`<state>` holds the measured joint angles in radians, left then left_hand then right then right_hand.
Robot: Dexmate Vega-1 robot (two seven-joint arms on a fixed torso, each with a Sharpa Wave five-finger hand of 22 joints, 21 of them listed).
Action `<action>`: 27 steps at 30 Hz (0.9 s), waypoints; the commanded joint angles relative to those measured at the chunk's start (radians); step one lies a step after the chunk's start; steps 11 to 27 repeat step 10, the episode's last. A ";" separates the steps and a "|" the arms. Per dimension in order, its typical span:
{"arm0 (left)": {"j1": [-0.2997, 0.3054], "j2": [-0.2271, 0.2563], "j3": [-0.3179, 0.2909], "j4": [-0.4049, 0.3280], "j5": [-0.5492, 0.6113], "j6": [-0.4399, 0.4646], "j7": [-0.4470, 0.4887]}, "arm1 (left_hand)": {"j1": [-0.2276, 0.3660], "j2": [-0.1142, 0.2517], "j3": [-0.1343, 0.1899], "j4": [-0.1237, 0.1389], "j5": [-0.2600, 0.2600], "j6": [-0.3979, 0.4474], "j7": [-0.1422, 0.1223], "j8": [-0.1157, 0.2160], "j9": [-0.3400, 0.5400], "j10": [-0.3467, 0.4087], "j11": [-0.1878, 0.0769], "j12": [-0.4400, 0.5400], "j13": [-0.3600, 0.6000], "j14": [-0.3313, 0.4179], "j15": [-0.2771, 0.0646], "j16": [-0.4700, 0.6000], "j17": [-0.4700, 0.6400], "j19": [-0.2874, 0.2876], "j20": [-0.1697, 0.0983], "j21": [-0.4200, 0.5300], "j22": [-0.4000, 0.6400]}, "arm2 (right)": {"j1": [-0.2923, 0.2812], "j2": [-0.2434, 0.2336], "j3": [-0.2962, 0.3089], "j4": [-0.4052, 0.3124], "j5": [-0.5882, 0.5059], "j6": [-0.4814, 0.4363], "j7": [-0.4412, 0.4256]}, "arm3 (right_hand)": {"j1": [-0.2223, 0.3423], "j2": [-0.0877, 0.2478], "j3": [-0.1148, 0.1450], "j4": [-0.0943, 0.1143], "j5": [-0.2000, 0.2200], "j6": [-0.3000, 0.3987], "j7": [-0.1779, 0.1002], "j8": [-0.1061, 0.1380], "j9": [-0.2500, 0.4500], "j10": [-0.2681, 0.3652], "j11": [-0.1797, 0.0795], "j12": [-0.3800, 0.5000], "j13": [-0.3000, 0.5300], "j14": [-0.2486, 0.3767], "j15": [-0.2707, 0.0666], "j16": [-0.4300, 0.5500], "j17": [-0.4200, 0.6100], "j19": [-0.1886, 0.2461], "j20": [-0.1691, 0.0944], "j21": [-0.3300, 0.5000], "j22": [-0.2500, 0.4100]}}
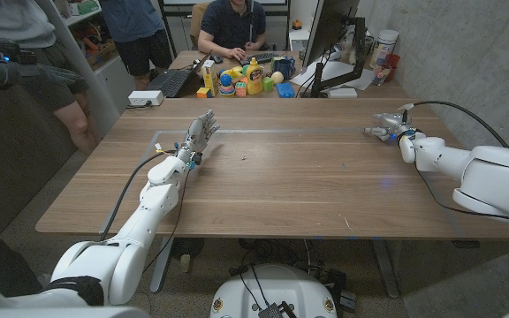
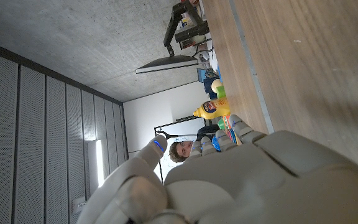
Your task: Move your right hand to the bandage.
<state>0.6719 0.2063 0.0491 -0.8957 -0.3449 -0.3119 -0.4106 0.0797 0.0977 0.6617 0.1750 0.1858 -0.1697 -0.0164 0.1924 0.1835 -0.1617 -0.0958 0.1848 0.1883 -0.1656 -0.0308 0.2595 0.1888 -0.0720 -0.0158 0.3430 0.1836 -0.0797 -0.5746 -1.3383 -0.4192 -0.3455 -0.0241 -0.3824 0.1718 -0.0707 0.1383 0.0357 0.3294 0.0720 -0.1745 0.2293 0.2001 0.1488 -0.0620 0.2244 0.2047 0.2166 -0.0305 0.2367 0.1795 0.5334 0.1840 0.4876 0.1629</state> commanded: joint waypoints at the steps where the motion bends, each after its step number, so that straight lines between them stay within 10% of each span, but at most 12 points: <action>1: -0.003 -0.001 -0.002 0.011 -0.003 -0.001 -0.004 | -0.008 0.098 0.001 0.000 0.005 -0.068 -0.004 0.001 0.003 -0.005 -0.002 0.001 0.002 -0.016 -0.010 0.003 0.001 0.005 -0.003 -0.003 0.005 | -0.002 -0.001 0.000 0.000 -0.006 0.003 -0.017 | 0.007 0.001 -0.004 0.002 0.005 0.009 -0.006 0.004 0.002 0.009 0.003 0.004 0.001 0.007 0.000 0.002 0.001 0.010 0.001 -0.005 0.002; 27: 0.001 -0.001 -0.004 0.011 -0.005 -0.005 -0.005 | -0.008 0.098 0.001 0.000 0.005 -0.068 -0.005 0.001 0.003 -0.005 0.001 0.001 0.002 -0.016 -0.011 0.003 0.001 0.006 -0.003 -0.005 0.005 | -0.006 -0.002 0.004 0.000 -0.016 0.009 -0.034 | 0.007 0.002 -0.006 0.003 0.006 0.011 -0.006 0.003 0.002 0.013 0.003 0.003 0.001 0.008 -0.002 0.000 0.001 0.013 0.000 -0.010 0.002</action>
